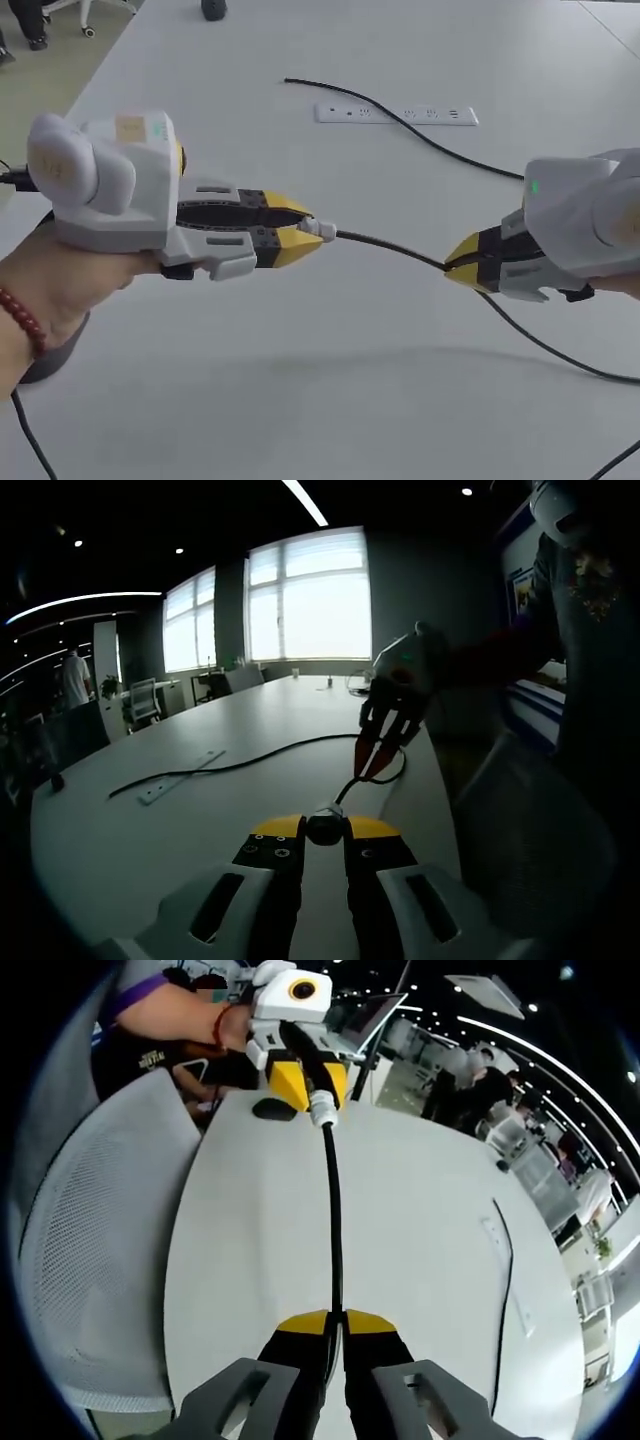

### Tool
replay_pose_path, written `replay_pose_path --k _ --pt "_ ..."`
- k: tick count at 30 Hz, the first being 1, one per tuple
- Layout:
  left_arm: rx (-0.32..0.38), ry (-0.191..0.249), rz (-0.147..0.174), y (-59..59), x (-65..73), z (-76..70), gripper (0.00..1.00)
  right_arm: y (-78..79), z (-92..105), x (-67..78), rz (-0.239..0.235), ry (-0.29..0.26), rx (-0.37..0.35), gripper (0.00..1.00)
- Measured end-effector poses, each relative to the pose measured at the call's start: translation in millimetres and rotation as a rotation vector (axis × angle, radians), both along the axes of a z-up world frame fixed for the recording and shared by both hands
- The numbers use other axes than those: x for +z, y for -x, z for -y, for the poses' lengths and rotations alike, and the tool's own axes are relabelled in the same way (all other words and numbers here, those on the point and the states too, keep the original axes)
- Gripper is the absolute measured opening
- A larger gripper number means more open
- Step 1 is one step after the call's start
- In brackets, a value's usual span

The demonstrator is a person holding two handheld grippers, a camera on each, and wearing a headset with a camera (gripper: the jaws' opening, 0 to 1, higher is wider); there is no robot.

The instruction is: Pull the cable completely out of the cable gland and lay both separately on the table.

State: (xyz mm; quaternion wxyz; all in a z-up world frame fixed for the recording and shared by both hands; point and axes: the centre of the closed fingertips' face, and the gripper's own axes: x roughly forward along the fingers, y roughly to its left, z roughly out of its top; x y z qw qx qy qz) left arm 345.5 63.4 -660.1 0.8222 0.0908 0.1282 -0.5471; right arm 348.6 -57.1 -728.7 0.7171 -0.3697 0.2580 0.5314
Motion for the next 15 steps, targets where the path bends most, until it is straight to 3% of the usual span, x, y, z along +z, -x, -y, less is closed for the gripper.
replay_pose_path --k 6,12,15 --pt "0.015 0.003 0.007 -3.7 2.2 -2.6 0.16 -8.0 9.4 -5.5 -0.006 0.013 -0.040 0.00" --pt "0.028 0.013 0.010 -6.6 4.2 -4.4 0.16 -25.2 21.2 -14.8 -0.014 0.024 -0.127 0.00" --pt "0.023 0.012 0.011 -5.5 3.0 -1.7 0.16 -37.0 24.9 -16.6 -0.025 -0.007 -0.195 0.00"
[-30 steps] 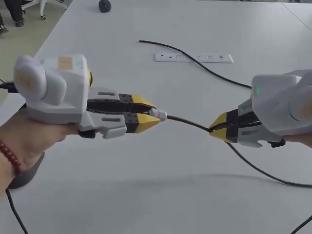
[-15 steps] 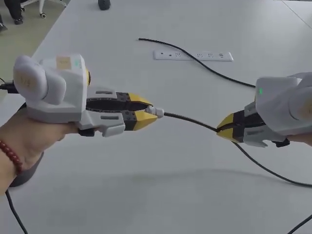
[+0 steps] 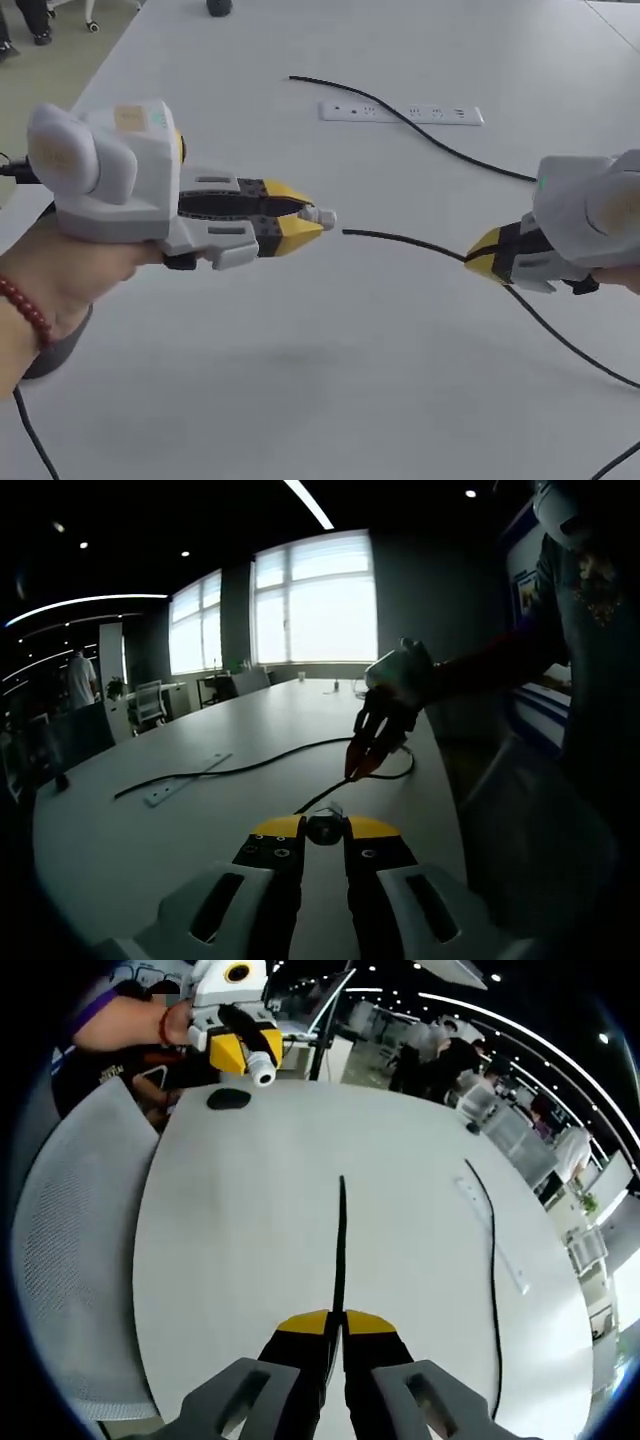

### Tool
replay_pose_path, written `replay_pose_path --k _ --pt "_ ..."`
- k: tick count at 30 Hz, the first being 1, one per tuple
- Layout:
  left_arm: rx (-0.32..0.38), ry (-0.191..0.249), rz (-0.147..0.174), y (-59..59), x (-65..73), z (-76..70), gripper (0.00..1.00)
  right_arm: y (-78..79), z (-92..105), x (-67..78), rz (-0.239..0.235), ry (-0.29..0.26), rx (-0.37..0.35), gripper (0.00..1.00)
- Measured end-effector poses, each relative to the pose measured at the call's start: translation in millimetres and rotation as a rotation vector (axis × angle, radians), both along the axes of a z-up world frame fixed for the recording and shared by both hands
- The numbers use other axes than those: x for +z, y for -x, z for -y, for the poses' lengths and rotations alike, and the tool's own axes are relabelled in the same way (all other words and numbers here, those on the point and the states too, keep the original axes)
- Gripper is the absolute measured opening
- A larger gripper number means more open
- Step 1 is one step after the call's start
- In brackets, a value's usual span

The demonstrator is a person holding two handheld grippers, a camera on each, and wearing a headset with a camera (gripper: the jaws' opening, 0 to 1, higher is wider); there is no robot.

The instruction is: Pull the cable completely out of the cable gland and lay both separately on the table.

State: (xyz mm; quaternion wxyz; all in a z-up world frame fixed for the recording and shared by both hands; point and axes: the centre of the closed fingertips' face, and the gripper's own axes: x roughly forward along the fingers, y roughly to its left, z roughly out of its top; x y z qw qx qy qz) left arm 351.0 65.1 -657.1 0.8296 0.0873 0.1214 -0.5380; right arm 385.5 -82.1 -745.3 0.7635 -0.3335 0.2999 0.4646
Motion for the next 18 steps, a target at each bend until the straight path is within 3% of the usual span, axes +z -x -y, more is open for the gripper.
replay_pose_path --k 8,15,18 --pt "-0.001 0.009 -0.004 -1.6 -5.7 6.6 0.16 -36.7 2.1 2.1 -0.014 -0.099 -0.167 0.00" --pt "0.004 0.008 -0.008 -4.9 -13.4 9.4 0.16 -72.1 -10.0 -5.6 -0.023 -0.139 -0.224 0.00" --pt "0.008 0.006 -0.010 -7.2 -16.1 8.6 0.16 -84.0 -13.2 -13.6 -0.032 -0.128 -0.238 0.00"
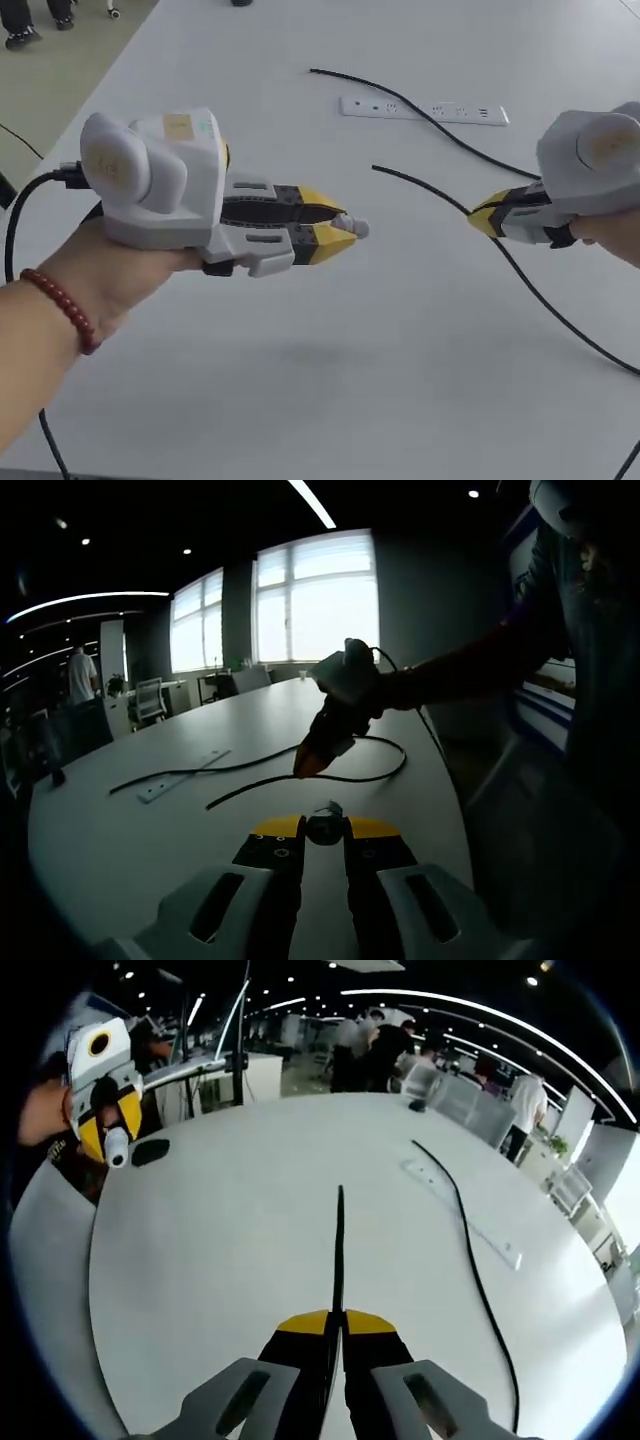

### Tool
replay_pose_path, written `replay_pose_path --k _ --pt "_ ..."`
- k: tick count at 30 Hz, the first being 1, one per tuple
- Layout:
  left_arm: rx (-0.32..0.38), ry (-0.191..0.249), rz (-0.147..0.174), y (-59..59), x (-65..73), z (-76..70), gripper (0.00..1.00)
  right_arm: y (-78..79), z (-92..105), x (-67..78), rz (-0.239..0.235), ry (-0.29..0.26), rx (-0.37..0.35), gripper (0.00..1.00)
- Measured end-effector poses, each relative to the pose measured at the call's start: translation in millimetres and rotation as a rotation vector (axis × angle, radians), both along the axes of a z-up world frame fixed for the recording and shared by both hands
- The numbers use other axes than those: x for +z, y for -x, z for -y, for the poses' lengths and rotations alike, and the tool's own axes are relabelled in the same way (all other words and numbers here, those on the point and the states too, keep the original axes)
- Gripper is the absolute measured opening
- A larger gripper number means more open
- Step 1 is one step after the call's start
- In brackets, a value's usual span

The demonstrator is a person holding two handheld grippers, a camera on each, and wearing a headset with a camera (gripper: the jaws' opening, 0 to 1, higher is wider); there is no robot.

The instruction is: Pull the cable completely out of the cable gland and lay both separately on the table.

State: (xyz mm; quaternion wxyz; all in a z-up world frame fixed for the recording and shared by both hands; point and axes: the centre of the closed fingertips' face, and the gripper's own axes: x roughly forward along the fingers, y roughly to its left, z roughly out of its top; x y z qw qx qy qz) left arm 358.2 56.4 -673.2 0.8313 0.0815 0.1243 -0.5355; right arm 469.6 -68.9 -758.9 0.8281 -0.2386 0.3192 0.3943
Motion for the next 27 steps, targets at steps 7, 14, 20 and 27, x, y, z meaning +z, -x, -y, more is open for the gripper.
replay_pose_path --k 7,14,20,27 --pt "0.011 0.006 -0.004 -6.7 -3.6 -4.7 0.16 -18.6 -2.7 -29.2 -0.051 0.034 -0.015 0.00" --pt "0.022 0.002 -0.010 -11.9 -9.8 -11.0 0.16 -33.2 -7.4 -47.3 -0.079 0.047 -0.024 0.00" --pt "0.028 0.004 -0.018 -14.6 -14.1 -12.9 0.16 -41.2 -11.9 -57.2 -0.089 0.067 -0.023 0.00" --pt "0.032 0.005 -0.022 -17.2 -18.4 -12.4 0.16 -42.5 -11.2 -62.2 -0.114 0.075 -0.025 0.00"
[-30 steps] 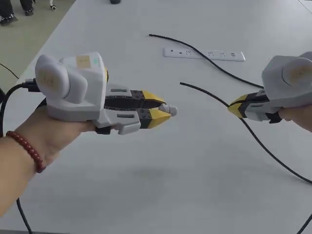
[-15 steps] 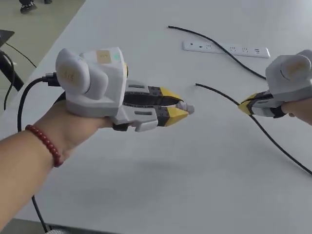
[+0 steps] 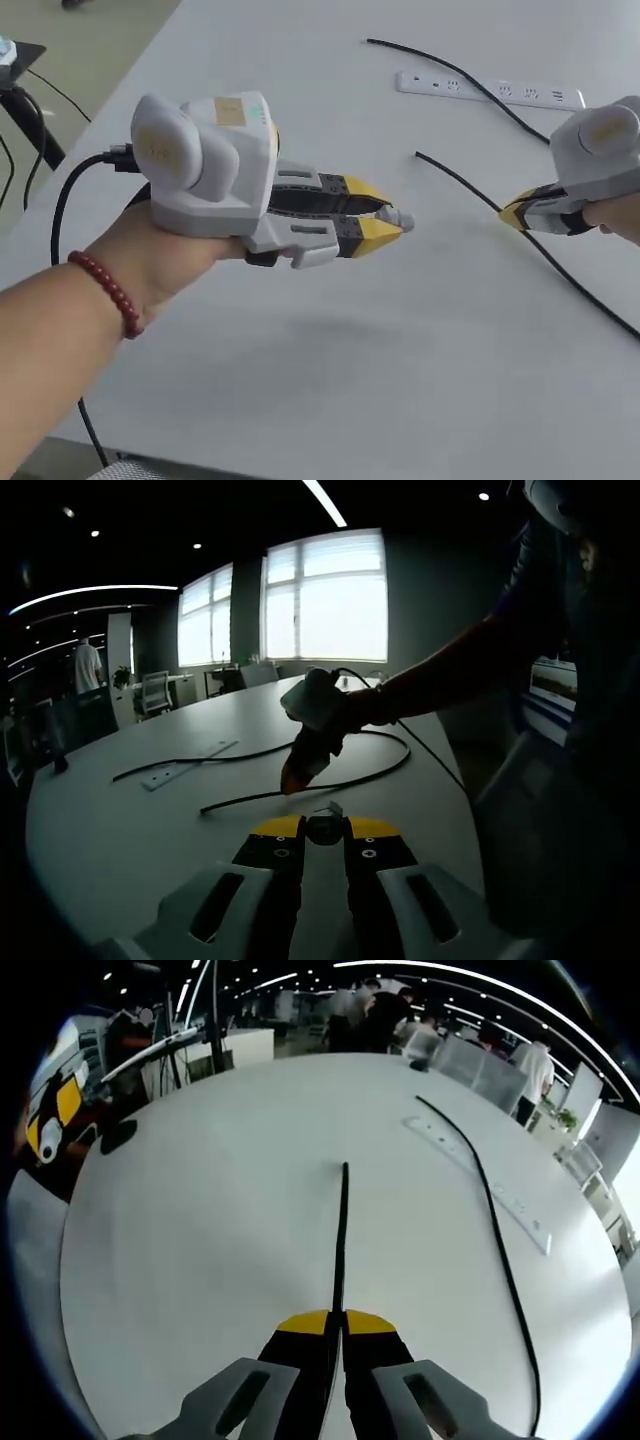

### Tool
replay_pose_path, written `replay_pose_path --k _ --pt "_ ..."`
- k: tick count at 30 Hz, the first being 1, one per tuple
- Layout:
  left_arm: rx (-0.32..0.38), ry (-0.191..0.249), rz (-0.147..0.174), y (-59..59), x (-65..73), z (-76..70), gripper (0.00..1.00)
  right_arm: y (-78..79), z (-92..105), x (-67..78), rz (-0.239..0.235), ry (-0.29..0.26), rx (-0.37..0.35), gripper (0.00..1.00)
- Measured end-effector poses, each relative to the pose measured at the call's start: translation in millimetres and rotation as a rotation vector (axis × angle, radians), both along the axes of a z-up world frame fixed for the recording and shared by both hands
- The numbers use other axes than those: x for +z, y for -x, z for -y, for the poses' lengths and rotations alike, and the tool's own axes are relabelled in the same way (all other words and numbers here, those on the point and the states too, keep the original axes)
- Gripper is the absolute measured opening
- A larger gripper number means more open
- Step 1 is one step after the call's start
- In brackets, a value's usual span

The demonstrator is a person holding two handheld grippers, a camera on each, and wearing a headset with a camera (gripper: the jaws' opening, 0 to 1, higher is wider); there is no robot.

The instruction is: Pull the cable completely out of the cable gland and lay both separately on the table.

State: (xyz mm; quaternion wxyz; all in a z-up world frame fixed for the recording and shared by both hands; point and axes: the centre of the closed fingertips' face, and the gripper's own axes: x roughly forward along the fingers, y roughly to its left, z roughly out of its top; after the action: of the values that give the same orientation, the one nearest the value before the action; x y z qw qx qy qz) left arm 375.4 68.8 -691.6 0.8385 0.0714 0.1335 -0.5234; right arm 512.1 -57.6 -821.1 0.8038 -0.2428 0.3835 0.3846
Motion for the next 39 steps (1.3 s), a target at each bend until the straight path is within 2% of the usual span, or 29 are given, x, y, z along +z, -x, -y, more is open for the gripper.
replay_pose_path --k 6,15,21,23,25,32,36,38,39 --pt "-0.004 0.004 -0.001 0.6 -0.7 4.1 0.16 4.0 -2.5 -10.0 -0.030 0.014 0.010 0.00" --pt "-0.008 0.010 -0.004 3.0 -0.8 7.2 0.16 6.7 -2.9 -8.8 -0.033 0.029 0.015 0.00" --pt "-0.013 0.010 -0.003 4.4 0.4 9.6 0.16 9.4 -2.1 -8.0 -0.044 0.016 0.019 0.00" --pt "-0.012 0.011 -0.002 4.1 1.1 9.7 0.16 8.2 -0.6 -7.1 -0.035 0.021 0.018 0.04" --pt "-0.011 0.008 -0.001 3.7 1.1 9.3 0.16 8.9 -1.9 -5.7 -0.037 0.005 0.016 0.13" --pt "-0.010 0.010 0.005 3.7 4.4 10.1 0.16 10.9 -1.2 5.9 -0.010 -0.006 0.019 0.13" --pt "-0.012 0.012 0.007 4.5 5.9 11.8 0.16 13.3 -2.2 14.0 0.006 -0.019 0.023 0.18" --pt "-0.012 0.011 0.007 4.8 5.3 12.1 0.16 15.3 -4.8 19.9 0.013 -0.036 0.025 0.25" --pt "-0.011 0.009 0.006 4.7 4.8 12.0 0.16 15.6 -6.5 22.8 0.022 -0.046 0.027 0.32"
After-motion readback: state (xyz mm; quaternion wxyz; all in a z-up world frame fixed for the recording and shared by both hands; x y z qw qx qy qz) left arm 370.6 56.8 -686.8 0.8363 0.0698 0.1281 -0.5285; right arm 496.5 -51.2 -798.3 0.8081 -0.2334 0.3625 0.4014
